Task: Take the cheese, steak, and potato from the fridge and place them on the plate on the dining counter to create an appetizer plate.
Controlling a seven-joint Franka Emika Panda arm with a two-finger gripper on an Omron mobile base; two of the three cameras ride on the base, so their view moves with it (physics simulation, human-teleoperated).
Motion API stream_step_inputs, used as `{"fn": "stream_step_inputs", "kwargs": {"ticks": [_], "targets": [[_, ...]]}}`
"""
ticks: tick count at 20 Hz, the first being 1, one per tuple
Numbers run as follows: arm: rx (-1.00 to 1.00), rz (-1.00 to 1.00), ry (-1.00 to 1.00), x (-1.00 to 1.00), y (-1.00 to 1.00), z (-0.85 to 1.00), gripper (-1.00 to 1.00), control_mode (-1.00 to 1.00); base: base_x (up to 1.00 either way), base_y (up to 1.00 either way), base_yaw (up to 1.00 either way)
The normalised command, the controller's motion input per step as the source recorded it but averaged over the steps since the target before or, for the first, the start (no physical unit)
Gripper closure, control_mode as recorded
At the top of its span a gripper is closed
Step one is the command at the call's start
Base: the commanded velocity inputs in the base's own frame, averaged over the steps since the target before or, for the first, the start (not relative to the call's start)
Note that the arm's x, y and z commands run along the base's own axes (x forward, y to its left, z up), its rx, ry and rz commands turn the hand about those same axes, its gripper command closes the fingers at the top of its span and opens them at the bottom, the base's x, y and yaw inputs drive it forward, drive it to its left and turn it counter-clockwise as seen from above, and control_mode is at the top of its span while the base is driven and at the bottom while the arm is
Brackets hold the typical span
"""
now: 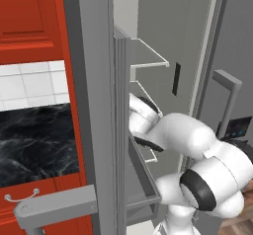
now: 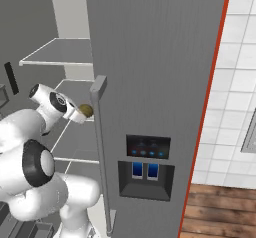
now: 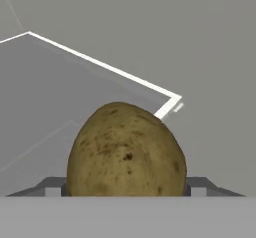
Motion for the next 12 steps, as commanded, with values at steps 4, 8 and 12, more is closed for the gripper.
{"fn": "stream_step_inputs", "kwargs": {"ticks": [4, 8, 12], "targets": [[0.11, 0.06, 0.0, -1.0, -0.61, 0.66, 1.0, -1.0, 0.0, 0.0, 0.0], [0.06, 0.24, 0.09, -1.0, -0.23, 0.65, 1.0, -1.0, 0.0, 0.0, 0.0], [0.0, 0.33, 0.17, -1.0, 0.0, 0.24, 1.0, -1.0, 0.0, 0.0, 0.0]]}}
